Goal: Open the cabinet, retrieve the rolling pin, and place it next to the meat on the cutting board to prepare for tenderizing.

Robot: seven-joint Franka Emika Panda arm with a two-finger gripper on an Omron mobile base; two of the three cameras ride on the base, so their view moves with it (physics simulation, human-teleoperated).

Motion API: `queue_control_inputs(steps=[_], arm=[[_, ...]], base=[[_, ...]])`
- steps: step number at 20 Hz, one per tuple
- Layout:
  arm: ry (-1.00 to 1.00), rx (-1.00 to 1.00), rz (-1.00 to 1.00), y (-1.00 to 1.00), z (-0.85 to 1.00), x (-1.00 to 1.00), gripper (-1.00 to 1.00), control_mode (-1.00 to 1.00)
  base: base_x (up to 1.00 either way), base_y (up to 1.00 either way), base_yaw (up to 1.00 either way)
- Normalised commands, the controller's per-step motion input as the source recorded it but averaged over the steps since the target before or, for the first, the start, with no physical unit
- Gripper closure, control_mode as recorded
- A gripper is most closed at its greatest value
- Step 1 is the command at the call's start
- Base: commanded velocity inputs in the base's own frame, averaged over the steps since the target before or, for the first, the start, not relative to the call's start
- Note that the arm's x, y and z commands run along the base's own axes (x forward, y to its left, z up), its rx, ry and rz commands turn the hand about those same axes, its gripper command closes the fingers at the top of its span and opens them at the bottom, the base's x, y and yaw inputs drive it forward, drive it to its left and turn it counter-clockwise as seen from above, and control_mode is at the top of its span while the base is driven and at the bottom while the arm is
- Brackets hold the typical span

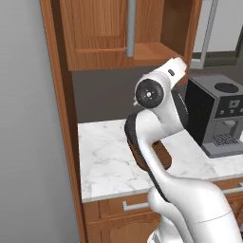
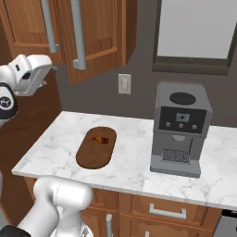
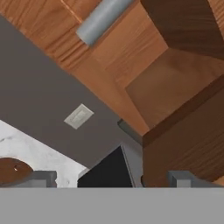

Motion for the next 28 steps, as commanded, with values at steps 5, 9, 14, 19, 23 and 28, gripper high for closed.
queue_control_inputs(steps=[5, 9, 14, 19, 23, 28], arm=[[0.10, -0.12, -0.17, 0.00, -0.11, 0.44, -1.00, -1.00], [0.14, -0.07, -0.14, 0.00, -0.01, 0.53, -1.00, -1.00], [0.14, -0.06, -0.08, 0.01, 0.00, 0.47, -1.00, -1.00], [0.10, -0.02, -0.01, -0.14, -0.01, 0.22, -1.00, -1.00], [0.09, 0.00, 0.00, -0.42, -0.05, 0.03, -1.00, -1.00], [0.06, 0.00, 0.00, -0.52, -0.03, 0.00, -1.00, -1.00]], base=[[0.00, 0.00, 0.00], [0.00, 0.00, 0.00], [0.00, 0.00, 0.00], [0.00, 0.00, 0.00], [0.00, 0.00, 0.00], [0.00, 0.00, 0.00]])
